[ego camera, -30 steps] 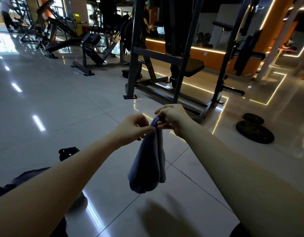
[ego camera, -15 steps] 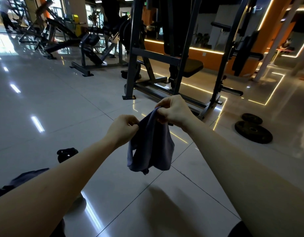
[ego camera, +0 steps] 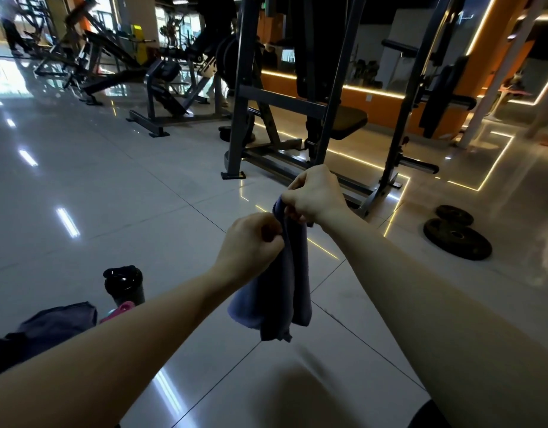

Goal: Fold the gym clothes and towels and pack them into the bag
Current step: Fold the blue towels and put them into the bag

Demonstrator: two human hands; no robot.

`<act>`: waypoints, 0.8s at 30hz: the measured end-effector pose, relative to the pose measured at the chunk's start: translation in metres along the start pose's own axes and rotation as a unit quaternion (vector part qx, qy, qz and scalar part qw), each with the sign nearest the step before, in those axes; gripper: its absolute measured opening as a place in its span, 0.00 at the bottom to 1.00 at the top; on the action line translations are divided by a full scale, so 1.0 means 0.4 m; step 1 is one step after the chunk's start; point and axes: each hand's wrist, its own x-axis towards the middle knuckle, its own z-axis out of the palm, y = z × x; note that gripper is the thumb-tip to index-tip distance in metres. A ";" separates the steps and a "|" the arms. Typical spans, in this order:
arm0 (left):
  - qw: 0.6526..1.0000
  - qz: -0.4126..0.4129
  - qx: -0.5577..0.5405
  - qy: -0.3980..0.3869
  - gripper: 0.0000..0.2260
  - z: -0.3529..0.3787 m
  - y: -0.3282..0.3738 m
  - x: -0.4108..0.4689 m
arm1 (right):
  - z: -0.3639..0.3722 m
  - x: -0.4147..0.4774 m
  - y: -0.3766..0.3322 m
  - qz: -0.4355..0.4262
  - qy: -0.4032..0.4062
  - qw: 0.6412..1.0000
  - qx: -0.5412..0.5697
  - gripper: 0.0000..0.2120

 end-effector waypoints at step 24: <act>0.997 -0.042 0.059 -0.027 0.05 -0.058 -0.066 0.030 | -0.087 0.009 0.038 -0.034 -0.084 0.990 0.112 0.02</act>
